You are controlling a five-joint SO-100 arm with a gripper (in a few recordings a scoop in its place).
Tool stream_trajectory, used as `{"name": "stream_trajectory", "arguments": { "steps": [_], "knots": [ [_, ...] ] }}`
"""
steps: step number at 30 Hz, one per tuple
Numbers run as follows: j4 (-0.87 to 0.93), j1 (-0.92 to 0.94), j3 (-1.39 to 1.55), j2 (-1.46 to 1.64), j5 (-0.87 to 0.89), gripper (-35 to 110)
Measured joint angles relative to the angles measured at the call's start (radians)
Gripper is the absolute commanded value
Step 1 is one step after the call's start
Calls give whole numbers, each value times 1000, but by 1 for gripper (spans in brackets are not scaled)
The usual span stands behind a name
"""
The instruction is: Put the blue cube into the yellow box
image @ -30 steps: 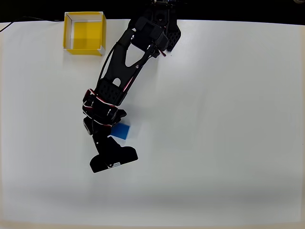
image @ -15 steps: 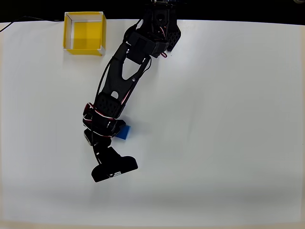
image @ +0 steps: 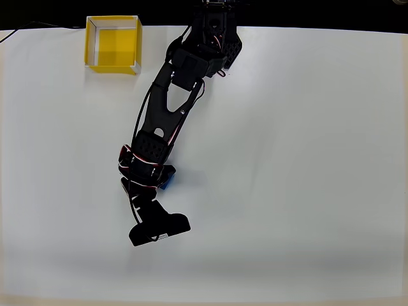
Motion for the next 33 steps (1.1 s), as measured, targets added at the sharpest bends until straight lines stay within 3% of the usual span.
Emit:
{"name": "stream_trajectory", "arguments": {
  "steps": [15,33],
  "knots": [
    [-18,-15,87,0,137,45],
    [-164,-32,193,3,311,21]
  ]
}}
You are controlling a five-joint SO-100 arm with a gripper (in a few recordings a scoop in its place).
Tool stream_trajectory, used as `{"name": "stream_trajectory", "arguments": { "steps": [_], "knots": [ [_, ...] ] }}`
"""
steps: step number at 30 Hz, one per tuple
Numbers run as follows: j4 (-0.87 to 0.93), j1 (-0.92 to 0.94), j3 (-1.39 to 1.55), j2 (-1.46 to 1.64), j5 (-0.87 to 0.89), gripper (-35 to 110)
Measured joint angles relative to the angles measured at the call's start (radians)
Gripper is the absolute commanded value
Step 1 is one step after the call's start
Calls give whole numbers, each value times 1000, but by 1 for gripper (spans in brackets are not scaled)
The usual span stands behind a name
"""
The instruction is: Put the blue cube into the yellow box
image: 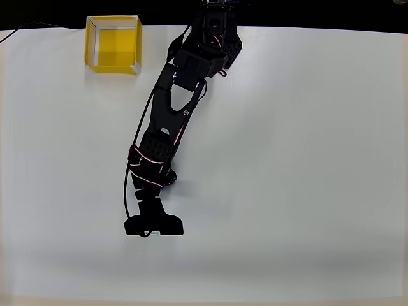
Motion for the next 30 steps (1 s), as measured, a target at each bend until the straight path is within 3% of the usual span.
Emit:
{"name": "stream_trajectory", "arguments": {
  "steps": [17,30],
  "knots": [
    [-83,-40,72,78,201,18],
    [-109,-34,72,456,367,19]
  ]
}}
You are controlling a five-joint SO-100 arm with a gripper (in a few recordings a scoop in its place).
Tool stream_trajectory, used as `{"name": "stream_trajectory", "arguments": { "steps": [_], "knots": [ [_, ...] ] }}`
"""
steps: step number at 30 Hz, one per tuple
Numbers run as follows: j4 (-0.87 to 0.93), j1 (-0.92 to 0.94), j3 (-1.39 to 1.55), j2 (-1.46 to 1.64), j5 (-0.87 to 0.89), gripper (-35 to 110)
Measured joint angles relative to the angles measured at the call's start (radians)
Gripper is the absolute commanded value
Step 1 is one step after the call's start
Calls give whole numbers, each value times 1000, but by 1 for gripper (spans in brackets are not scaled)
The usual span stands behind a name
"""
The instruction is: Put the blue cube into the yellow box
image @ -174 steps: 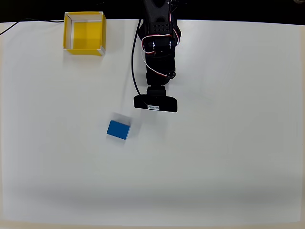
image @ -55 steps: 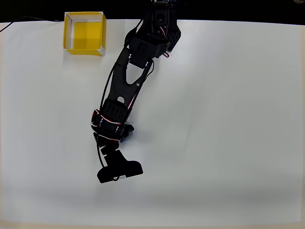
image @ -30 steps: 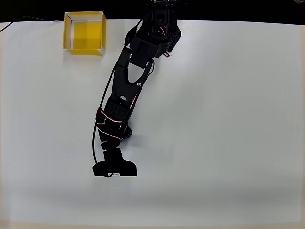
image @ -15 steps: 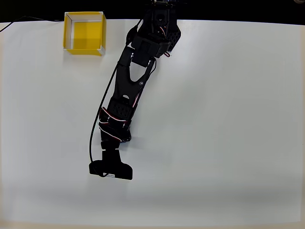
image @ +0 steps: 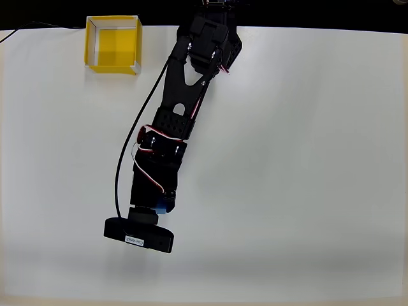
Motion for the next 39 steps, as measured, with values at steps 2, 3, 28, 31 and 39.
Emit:
{"name": "stream_trajectory", "arguments": {
  "steps": [2,3,28,31,39],
  "knots": [
    [-14,43,0,38,9,19],
    [-23,80,0,58,11,19],
    [239,1071,-15,110,81,18],
    [245,1132,-3,112,81,18],
    [238,1209,183,221,114,18]
  ]
}}
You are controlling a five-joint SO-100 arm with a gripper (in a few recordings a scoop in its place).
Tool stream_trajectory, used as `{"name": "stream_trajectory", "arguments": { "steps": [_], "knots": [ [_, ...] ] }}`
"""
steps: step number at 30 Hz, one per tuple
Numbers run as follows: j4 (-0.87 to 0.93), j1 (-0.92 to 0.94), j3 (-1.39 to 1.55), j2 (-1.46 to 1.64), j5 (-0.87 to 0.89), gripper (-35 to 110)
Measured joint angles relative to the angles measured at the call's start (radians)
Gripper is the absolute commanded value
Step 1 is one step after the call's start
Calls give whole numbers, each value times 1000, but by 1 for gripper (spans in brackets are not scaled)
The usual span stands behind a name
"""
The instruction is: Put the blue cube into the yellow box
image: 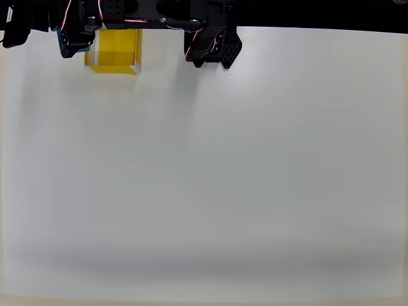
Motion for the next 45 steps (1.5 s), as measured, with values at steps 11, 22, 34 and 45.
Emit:
{"name": "stream_trajectory", "arguments": {
  "steps": [11,22,34,45],
  "knots": [
    [-110,8,316,201,21,18],
    [-192,8,488,311,57,18],
    [-178,34,561,321,40,18],
    [-293,71,686,322,69,33]
  ]
}}
